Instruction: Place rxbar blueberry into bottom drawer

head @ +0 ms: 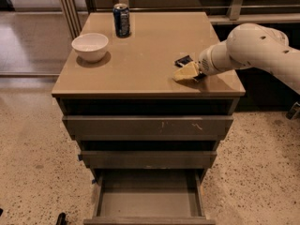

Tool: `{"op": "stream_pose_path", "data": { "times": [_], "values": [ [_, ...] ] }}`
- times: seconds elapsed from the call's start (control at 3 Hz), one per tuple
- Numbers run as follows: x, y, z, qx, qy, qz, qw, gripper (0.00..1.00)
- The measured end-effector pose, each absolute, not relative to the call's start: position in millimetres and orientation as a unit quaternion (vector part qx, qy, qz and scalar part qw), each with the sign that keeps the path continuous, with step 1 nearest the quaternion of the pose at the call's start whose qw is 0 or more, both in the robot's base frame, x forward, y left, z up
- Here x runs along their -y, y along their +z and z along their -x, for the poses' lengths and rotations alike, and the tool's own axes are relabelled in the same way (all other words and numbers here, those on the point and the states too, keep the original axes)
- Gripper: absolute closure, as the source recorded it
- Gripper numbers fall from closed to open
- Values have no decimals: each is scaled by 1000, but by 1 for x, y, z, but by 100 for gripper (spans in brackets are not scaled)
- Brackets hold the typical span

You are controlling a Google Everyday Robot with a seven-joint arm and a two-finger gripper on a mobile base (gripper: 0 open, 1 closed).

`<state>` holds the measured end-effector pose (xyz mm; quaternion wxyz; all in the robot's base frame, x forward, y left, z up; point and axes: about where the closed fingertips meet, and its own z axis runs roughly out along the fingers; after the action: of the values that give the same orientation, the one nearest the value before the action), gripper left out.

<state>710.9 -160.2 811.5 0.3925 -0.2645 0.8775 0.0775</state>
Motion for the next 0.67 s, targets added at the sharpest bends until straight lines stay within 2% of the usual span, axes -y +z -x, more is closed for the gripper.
{"op": "stream_pose_path", "data": {
  "times": [0.33,0.67],
  "values": [
    [161,814,-710,-881,76,260,387,57],
    [161,827,-708,-883,73,258,385,88]
  ]
}}
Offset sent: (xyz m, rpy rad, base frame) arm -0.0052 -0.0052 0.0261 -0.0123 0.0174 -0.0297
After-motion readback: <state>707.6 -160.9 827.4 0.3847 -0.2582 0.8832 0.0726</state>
